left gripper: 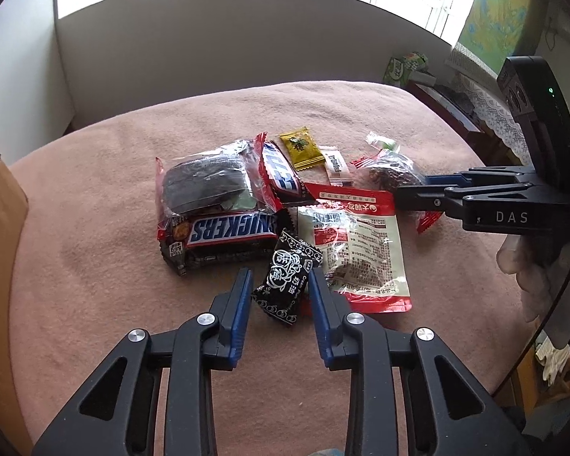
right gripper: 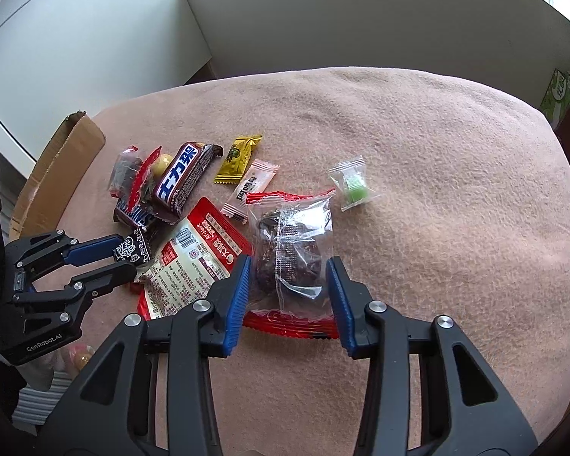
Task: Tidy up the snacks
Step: 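Grasp the black candy packet with the left gripper while the right gripper grasps the clear snack bag, then carry both packets into the cardboard box and open both grippers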
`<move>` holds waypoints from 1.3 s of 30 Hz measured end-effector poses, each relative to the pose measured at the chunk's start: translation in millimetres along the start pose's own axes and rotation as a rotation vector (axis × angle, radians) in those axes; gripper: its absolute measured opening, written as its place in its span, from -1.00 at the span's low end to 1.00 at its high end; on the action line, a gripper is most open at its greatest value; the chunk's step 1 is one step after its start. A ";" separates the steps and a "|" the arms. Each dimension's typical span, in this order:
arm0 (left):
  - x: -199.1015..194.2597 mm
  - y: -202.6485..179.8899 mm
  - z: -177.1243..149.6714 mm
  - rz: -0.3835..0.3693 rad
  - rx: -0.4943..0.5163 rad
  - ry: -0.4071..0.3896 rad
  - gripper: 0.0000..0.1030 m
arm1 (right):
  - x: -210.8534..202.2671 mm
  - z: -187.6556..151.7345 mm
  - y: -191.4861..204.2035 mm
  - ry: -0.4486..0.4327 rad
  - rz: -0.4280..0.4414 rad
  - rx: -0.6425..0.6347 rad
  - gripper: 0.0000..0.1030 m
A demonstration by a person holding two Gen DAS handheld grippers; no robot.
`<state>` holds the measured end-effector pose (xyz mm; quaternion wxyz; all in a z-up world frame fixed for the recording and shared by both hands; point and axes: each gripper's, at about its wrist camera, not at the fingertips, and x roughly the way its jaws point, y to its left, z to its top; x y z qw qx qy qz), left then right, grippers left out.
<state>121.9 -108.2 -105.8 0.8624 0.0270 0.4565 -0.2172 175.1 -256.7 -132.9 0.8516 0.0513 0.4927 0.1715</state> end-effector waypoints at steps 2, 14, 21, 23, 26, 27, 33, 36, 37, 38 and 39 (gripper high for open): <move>-2.1 2.0 -1.7 -0.007 -0.015 -0.003 -0.45 | -3.2 -4.9 -1.5 -0.005 0.005 0.012 -0.20; -29.3 16.8 -13.7 -0.047 -0.124 -0.065 -0.45 | -38.3 -14.7 11.4 -0.085 0.071 0.053 -0.23; -62.5 32.5 -18.3 -0.002 -0.171 -0.138 -0.45 | -61.7 0.6 62.2 -0.138 0.117 -0.040 -0.23; -73.6 41.2 -20.6 0.023 -0.186 -0.158 -0.45 | -65.1 5.5 81.2 -0.152 0.133 -0.072 -0.23; -91.0 57.2 -25.7 0.043 -0.225 -0.190 -0.45 | -68.0 12.5 107.4 -0.162 0.163 -0.115 -0.23; -97.1 60.8 -28.3 0.051 -0.237 -0.202 -0.45 | -67.4 15.3 116.4 -0.162 0.173 -0.129 -0.23; -132.1 89.9 -44.8 0.121 -0.298 -0.265 -0.45 | -60.5 29.3 168.7 -0.155 0.229 -0.207 -0.23; -147.0 106.2 -53.9 0.164 -0.334 -0.289 -0.45 | -53.7 35.5 195.7 -0.147 0.258 -0.243 -0.23; -151.7 111.7 -58.0 0.178 -0.348 -0.297 -0.45 | -50.5 37.6 205.0 -0.143 0.267 -0.254 -0.23; -155.8 117.2 -61.7 0.193 -0.362 -0.304 -0.45 | -47.2 39.9 213.7 -0.137 0.276 -0.263 -0.23; -159.7 123.3 -65.7 0.209 -0.378 -0.311 -0.45 | -44.4 41.6 222.2 -0.132 0.285 -0.271 -0.22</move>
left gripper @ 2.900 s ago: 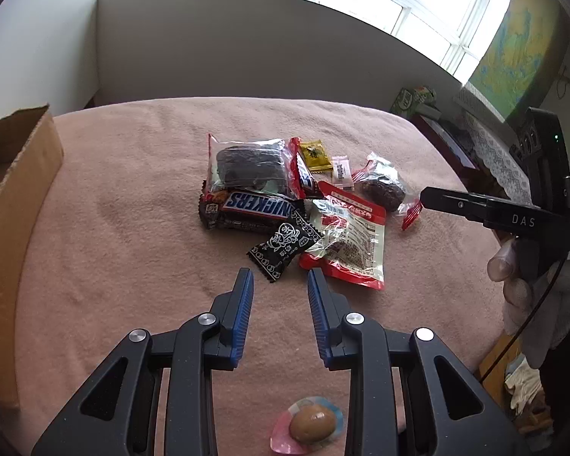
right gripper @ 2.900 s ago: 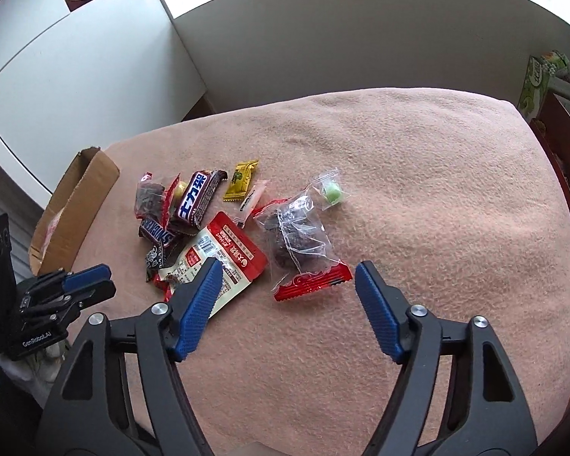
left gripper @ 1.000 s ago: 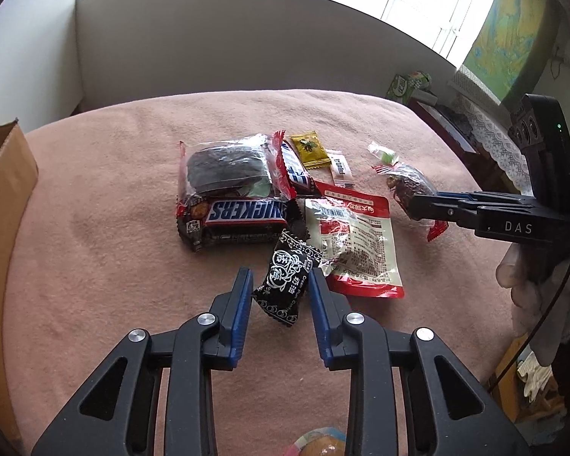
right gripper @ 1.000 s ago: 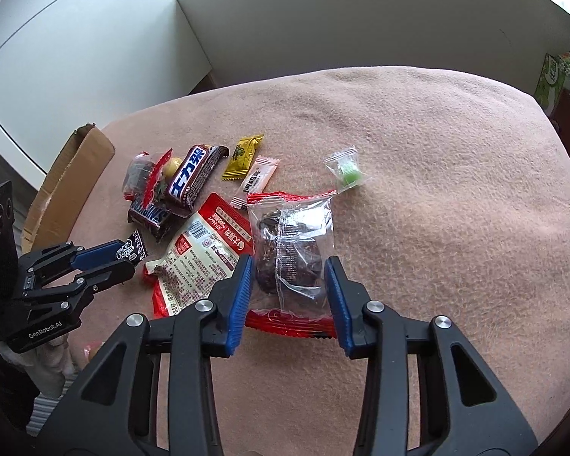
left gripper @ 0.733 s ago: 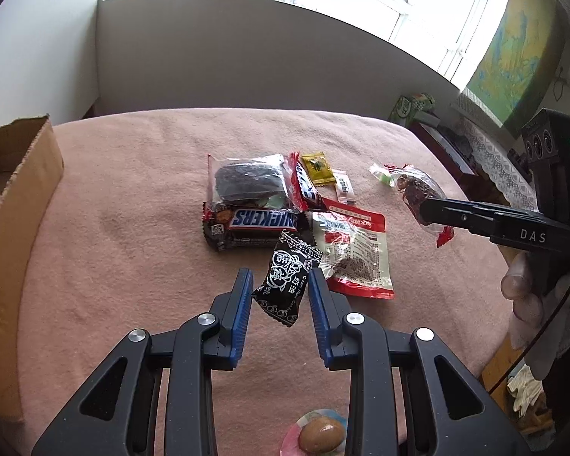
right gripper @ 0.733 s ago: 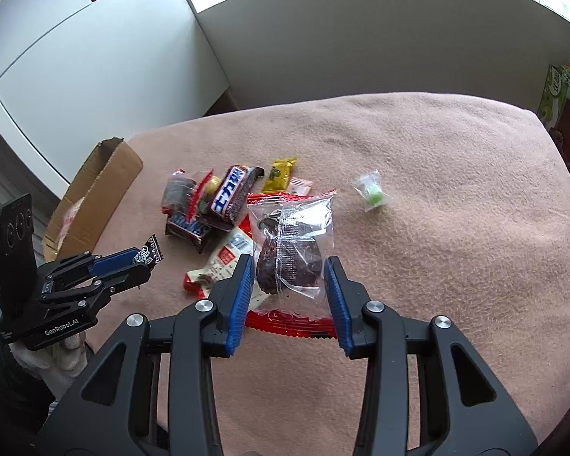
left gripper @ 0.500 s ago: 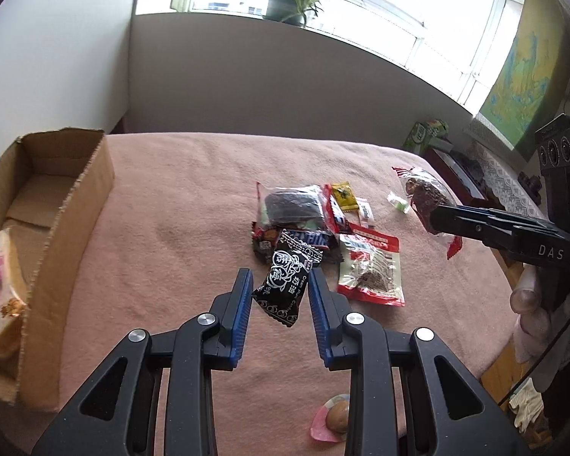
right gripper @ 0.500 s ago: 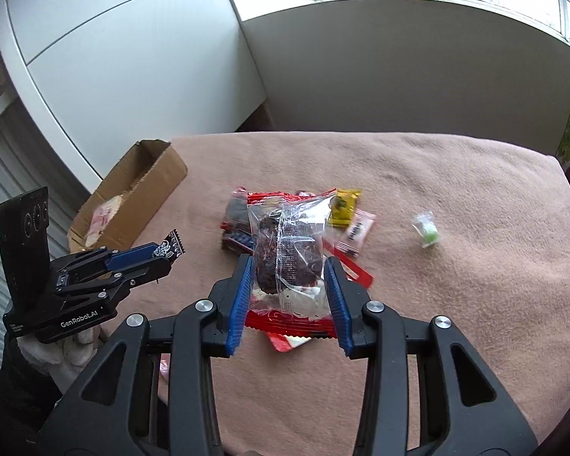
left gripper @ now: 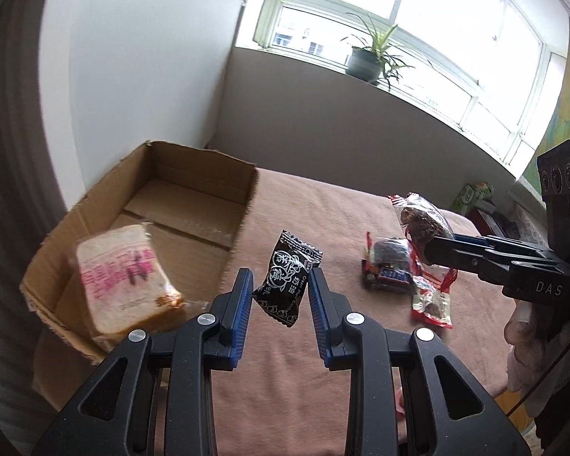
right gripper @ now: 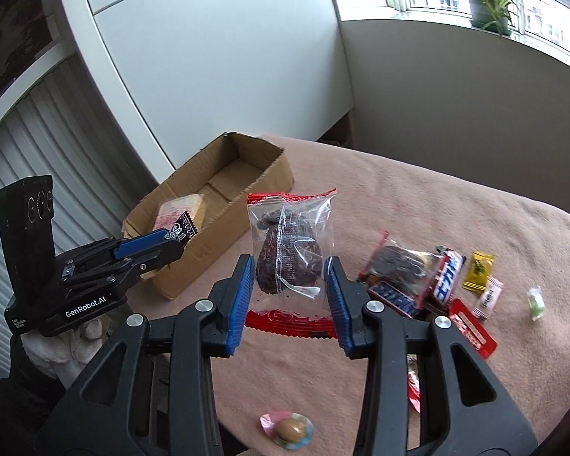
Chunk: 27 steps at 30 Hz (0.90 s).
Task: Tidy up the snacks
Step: 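Carry both packets into the cardboard box and open both grippers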
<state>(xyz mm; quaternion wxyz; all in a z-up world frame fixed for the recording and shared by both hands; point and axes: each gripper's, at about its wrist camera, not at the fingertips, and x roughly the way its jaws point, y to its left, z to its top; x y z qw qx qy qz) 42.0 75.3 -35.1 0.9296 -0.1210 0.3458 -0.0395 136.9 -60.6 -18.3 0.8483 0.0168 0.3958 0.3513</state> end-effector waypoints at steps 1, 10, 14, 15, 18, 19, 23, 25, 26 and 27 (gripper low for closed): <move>-3.3 8.5 -0.4 0.015 -0.014 -0.008 -0.45 | 5.7 3.6 7.1 0.004 0.011 -0.008 -0.23; -25.0 59.3 -4.2 0.124 -0.164 -0.091 -0.45 | 54.3 25.5 64.5 0.035 0.093 -0.055 -0.23; -24.5 69.1 -4.8 0.144 -0.177 -0.087 -0.45 | 73.2 31.4 84.6 0.050 0.112 -0.068 -0.22; -23.7 71.6 -3.7 0.147 -0.183 -0.086 -0.45 | 77.9 33.1 88.6 0.055 0.118 -0.069 -0.22; -21.6 79.0 -2.8 0.159 -0.197 -0.084 -0.45 | 91.6 37.7 98.8 0.070 0.123 -0.071 -0.22; -21.7 80.6 -3.2 0.163 -0.199 -0.082 -0.45 | 96.6 39.2 101.5 0.076 0.122 -0.073 -0.22; -19.0 84.2 -2.2 0.166 -0.195 -0.077 -0.44 | 110.5 43.1 103.9 0.090 0.132 -0.058 -0.20; -17.7 86.2 -1.3 0.174 -0.200 -0.074 -0.38 | 115.1 45.8 102.0 0.094 0.139 -0.043 -0.06; -16.3 87.3 -0.5 0.172 -0.207 -0.073 -0.38 | 116.2 46.8 100.0 0.092 0.140 -0.032 0.18; -14.5 87.6 0.9 0.169 -0.209 -0.072 -0.38 | 116.2 47.6 98.1 0.087 0.143 -0.021 0.36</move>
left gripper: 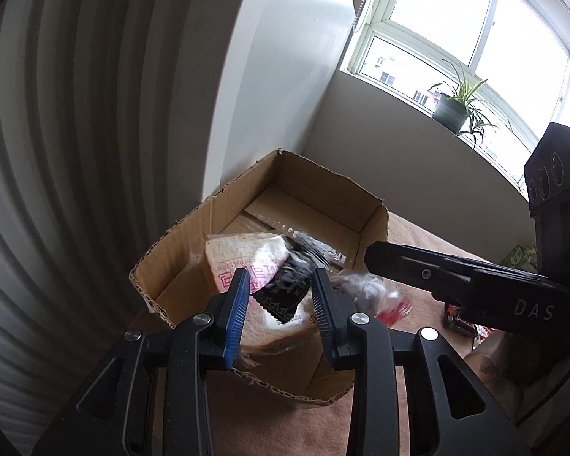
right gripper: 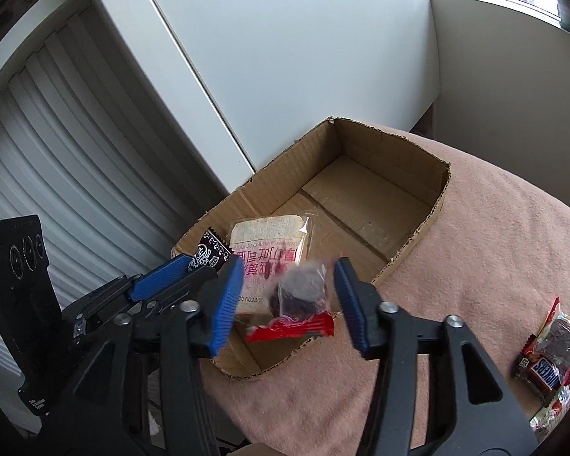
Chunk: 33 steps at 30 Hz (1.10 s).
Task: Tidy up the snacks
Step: 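Carry both packets into the cardboard box and open both grippers, then grasp the chocolate egg with the left gripper while the right gripper grasps the green candy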
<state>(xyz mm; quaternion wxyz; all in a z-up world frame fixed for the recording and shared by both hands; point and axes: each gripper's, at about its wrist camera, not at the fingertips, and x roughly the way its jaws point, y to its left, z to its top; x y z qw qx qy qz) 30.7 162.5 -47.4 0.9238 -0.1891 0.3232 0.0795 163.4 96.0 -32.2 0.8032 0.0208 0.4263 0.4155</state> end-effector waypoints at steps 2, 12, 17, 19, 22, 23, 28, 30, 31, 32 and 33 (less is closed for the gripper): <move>-0.2 2.0 -0.5 0.002 -0.002 0.002 -0.38 | -2.4 0.8 -2.3 -0.001 0.008 0.012 0.37; -8.6 -6.3 -3.7 -0.022 -0.002 -0.005 -0.38 | -25.6 -5.1 -10.9 -0.023 0.001 0.023 0.37; -16.3 -21.5 -8.7 -0.061 0.015 -0.008 -0.38 | -47.3 -15.0 -22.1 -0.052 -0.021 0.026 0.37; -17.6 -31.3 -12.6 -0.075 0.032 -0.001 -0.38 | -57.4 -19.7 -29.6 -0.064 -0.033 0.033 0.37; -19.5 -46.9 -18.6 -0.107 0.056 0.011 -0.38 | -71.5 -27.5 -43.4 -0.077 -0.048 0.050 0.37; -19.7 -52.0 -20.6 -0.116 0.067 0.016 -0.38 | -76.6 -30.7 -48.1 -0.080 -0.057 0.053 0.37; -17.2 -78.9 -32.8 -0.177 0.108 0.060 -0.38 | -100.7 -44.6 -72.9 -0.092 -0.126 0.057 0.37; -15.1 -91.0 -39.6 -0.201 0.134 0.082 -0.37 | -111.1 -50.5 -84.4 -0.097 -0.167 0.055 0.37; -14.1 -97.0 -43.0 -0.217 0.147 0.095 -0.37 | -116.3 -53.4 -89.3 -0.100 -0.189 0.053 0.37; -12.9 -103.1 -46.2 -0.233 0.157 0.107 -0.37 | -121.4 -56.7 -95.0 -0.101 -0.213 0.050 0.37; -11.2 -109.0 -49.4 -0.250 0.165 0.121 -0.37 | -126.7 -60.2 -100.9 -0.103 -0.235 0.048 0.37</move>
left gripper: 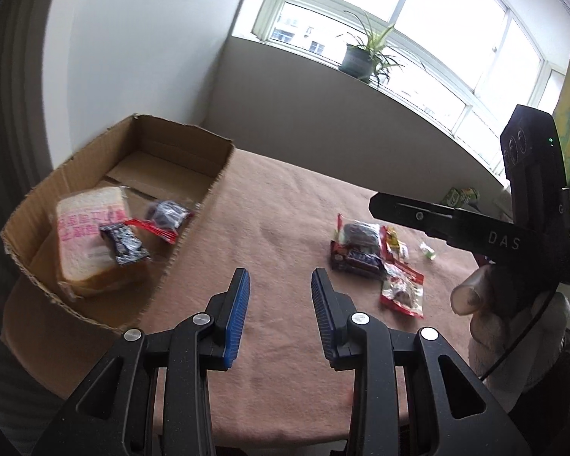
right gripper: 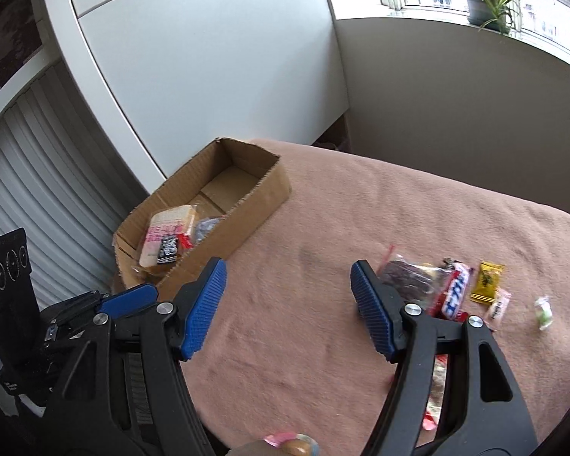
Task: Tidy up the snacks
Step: 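Grasp the chocolate egg with the left gripper while the right gripper grasps the green candy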
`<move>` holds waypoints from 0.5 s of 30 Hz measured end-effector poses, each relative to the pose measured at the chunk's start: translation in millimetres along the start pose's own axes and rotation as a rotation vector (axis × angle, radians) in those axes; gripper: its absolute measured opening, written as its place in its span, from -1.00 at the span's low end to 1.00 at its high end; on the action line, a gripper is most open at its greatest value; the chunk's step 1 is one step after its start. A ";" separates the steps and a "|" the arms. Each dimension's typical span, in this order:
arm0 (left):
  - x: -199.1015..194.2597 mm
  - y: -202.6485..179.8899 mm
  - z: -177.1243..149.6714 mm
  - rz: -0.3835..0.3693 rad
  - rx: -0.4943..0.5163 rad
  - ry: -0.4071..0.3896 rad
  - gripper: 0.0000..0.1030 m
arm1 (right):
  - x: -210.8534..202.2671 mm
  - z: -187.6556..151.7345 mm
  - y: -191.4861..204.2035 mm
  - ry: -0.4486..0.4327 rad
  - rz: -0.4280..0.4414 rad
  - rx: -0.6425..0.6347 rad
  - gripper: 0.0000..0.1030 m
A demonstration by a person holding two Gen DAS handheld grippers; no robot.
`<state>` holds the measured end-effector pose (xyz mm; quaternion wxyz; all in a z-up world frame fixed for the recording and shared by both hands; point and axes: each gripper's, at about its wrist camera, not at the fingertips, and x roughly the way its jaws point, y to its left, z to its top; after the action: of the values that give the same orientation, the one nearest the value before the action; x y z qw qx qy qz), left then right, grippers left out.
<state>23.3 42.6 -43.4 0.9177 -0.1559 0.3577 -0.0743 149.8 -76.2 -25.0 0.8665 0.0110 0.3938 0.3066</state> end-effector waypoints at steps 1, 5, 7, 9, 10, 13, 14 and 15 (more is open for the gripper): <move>3.1 -5.6 -2.8 -0.018 0.010 0.014 -0.37 | -4.4 -2.5 -7.8 -0.003 -0.019 0.000 0.37; 14.2 -26.8 -18.8 -0.097 0.053 0.086 -0.37 | -20.0 -13.8 -39.8 -0.012 -0.088 0.023 0.37; 19.2 -37.5 -31.2 -0.139 0.070 0.125 -0.37 | -27.5 -21.0 -56.0 -0.017 -0.128 0.039 0.37; 23.5 -49.8 -45.4 -0.164 0.109 0.163 -0.37 | -35.5 -28.3 -74.2 -0.020 -0.153 0.069 0.37; 25.6 -56.6 -51.8 -0.170 0.131 0.178 -0.37 | -37.3 -31.4 -81.7 -0.019 -0.163 0.083 0.37; 31.0 -72.5 -68.3 -0.195 0.187 0.224 -0.36 | -43.2 -41.5 -103.6 -0.008 -0.203 0.108 0.37; 32.9 -76.7 -72.5 -0.195 0.206 0.236 -0.23 | -44.1 -44.6 -109.6 -0.003 -0.216 0.114 0.37; 34.5 -80.1 -76.2 -0.187 0.224 0.244 -0.04 | -45.1 -47.7 -115.6 0.002 -0.225 0.120 0.37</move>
<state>-5.2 -59.1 -91.1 0.8684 -0.0749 0.4396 -0.2169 154.7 -204.9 -57.6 0.8928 0.0186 0.4110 0.1834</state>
